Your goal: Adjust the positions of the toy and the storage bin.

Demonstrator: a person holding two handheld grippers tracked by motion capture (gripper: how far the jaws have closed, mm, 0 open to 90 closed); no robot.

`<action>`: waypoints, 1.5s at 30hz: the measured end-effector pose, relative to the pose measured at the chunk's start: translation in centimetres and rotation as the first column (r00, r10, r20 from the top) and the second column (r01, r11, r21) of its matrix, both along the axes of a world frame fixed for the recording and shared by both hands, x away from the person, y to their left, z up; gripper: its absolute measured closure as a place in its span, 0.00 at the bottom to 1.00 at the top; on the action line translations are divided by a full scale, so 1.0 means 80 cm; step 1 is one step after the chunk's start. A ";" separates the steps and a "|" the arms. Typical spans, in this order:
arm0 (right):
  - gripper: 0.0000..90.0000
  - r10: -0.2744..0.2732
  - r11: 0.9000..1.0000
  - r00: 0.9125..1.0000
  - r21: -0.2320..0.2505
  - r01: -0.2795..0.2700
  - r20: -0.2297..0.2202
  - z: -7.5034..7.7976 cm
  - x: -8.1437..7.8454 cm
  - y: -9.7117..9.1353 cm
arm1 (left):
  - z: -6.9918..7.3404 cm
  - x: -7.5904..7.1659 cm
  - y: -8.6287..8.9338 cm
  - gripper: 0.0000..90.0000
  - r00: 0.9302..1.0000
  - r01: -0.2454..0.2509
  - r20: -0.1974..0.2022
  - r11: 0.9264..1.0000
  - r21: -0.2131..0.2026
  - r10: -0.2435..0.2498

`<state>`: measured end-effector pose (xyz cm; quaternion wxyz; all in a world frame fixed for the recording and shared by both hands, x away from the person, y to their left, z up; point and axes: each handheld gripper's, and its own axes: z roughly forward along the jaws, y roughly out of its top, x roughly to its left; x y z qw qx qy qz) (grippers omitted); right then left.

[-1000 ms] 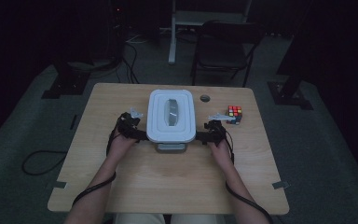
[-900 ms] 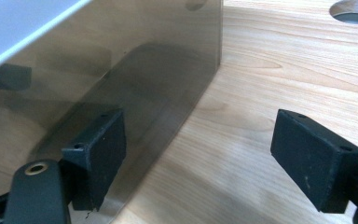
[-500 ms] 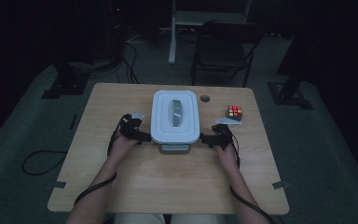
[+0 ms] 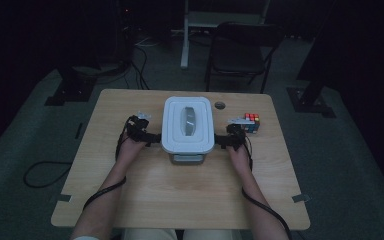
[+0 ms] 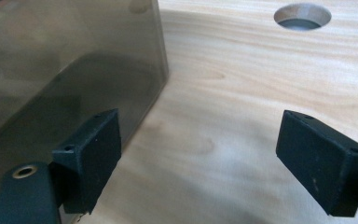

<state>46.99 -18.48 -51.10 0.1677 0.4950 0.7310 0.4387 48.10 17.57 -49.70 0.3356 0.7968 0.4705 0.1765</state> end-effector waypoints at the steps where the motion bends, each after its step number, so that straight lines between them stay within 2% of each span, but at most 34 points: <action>1: 0.16 0.000 1.000 1.000 -0.001 0.000 -0.001 0.001 0.005 0.003 | 0.001 0.001 -0.001 0.02 1.000 0.002 0.007 1.000 -0.003 -0.002; 4: 0.16 0.003 1.000 1.000 0.002 -0.003 0.005 0.003 0.011 0.006 | 0.003 0.003 -0.002 0.02 1.000 0.005 0.016 1.000 -0.010 -0.004; 6: 0.17 -0.004 1.000 1.000 -0.004 0.004 0.019 0.007 0.018 0.012 | 0.005 0.007 -0.005 0.02 1.000 0.013 0.019 0.999 -0.032 -0.012; 8: 0.17 -0.010 1.000 1.000 0.015 0.009 0.017 0.009 0.021 0.012 | 0.007 0.008 -0.007 0.02 1.000 0.012 0.019 0.999 -0.037 -0.011; 11: 0.17 0.000 0.998 1.000 0.058 -0.001 0.026 0.010 0.022 0.008 | 0.007 0.010 -0.013 0.02 0.999 0.026 0.024 0.999 -0.025 -0.026; 14: 0.17 0.019 0.997 1.000 0.081 -0.019 0.003 0.009 0.023 0.006 | 0.006 0.010 -0.015 0.02 1.000 0.009 0.027 1.000 -0.015 -0.009; 16: 0.18 0.031 0.995 0.999 0.090 -0.030 -0.012 0.008 0.022 0.005 | 0.007 0.008 -0.016 0.02 1.000 0.007 0.028 1.000 -0.009 -0.007; 21: 0.19 0.045 0.995 0.999 0.094 -0.044 -0.010 0.006 0.017 0.004 | 0.010 0.002 -0.020 0.02 1.000 0.008 0.029 1.000 0.013 -0.008; 28: 0.20 0.059 0.995 0.998 0.084 -0.057 -0.018 0.008 0.006 0.000 | 0.012 -0.011 -0.026 0.02 0.999 0.023 0.028 0.999 0.026 -0.024; 34: 0.20 0.069 0.996 0.997 0.064 -0.068 -0.014 0.010 -0.012 -0.003 | 0.013 -0.024 -0.029 0.02 0.999 0.033 0.025 0.999 0.034 -0.034; 41: 0.20 0.079 0.994 0.997 0.082 -0.077 -0.023 0.007 -0.033 -0.006 | 0.013 -0.042 -0.031 0.02 0.999 0.026 0.024 0.999 0.036 -0.027; 45: 0.20 0.084 0.994 0.996 0.077 -0.082 -0.023 0.007 -0.045 -0.007 | 0.015 -0.053 -0.033 0.02 0.999 0.036 0.025 0.998 0.053 -0.037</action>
